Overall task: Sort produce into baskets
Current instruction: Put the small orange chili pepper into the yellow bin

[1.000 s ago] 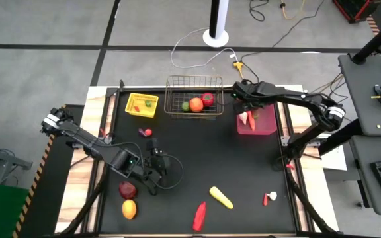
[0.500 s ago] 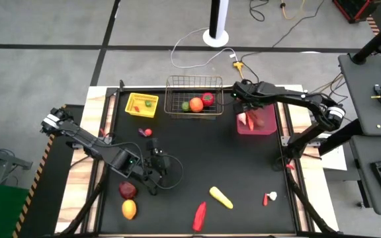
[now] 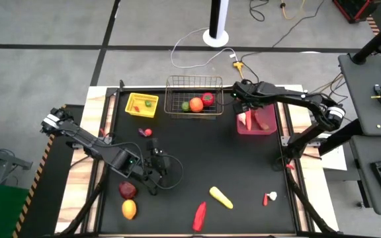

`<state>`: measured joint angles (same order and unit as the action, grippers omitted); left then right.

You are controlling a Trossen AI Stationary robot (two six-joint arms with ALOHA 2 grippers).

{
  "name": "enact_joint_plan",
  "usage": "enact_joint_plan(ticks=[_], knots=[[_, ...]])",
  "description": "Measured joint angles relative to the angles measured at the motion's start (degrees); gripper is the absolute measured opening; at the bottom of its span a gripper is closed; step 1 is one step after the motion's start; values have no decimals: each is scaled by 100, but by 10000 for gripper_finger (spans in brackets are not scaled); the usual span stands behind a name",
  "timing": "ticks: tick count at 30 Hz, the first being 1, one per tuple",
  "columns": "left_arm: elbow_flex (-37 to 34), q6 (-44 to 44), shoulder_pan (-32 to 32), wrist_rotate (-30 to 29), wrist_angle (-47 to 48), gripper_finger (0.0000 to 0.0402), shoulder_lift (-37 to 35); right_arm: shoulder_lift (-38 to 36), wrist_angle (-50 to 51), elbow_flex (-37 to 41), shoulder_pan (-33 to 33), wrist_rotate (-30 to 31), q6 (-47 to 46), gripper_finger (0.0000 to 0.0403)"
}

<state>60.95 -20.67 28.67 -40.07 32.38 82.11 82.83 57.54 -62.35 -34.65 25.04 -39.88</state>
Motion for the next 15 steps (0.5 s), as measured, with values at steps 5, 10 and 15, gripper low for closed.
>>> enact_joint_plan(ticks=[5,10,15], knots=[[-2,0,0,0,0,125,0,0,0,0,0,0,0,201],[-30,0,-1,0,-7,125,0,0,-2,0,0,2,86,201],[-35,0,-1,0,-24,125,2,-150,0,0,0,3,172,201]])
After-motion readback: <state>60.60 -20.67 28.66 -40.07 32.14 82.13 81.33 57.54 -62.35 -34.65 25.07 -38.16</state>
